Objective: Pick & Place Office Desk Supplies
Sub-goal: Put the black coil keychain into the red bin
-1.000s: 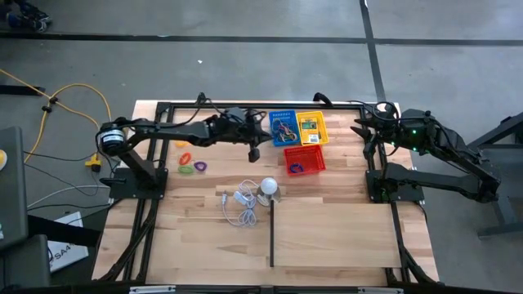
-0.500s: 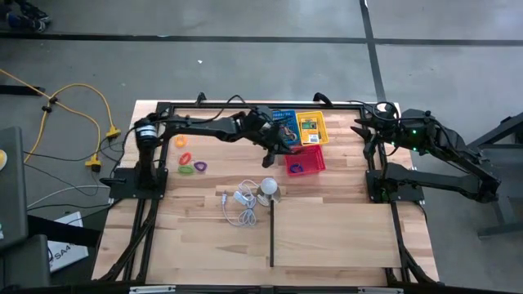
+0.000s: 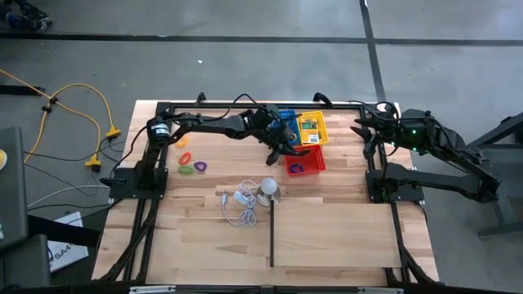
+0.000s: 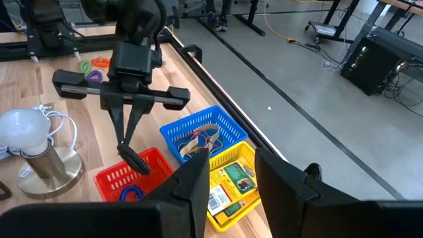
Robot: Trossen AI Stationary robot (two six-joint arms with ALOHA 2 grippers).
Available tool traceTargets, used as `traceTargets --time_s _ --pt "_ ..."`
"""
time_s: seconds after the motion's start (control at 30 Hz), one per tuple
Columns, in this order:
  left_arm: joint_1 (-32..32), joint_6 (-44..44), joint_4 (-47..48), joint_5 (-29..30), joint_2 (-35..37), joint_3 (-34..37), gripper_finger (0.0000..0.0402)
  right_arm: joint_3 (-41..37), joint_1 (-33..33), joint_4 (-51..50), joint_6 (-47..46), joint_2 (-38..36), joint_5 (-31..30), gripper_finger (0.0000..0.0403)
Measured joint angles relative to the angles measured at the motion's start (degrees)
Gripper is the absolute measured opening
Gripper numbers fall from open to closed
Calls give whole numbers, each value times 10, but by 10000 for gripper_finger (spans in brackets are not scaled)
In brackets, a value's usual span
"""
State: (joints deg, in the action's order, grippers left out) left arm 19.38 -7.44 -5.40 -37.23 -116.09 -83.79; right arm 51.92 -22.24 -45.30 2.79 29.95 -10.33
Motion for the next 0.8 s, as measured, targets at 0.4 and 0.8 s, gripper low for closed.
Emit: traceTargets --time_s 0.4,0.8 --pt "3 4 14 30 0 0 23 0 0 0 0 0 0 110" --pt "4 -1 37 41 0 0 31 0 0 0 0 0 0 110"
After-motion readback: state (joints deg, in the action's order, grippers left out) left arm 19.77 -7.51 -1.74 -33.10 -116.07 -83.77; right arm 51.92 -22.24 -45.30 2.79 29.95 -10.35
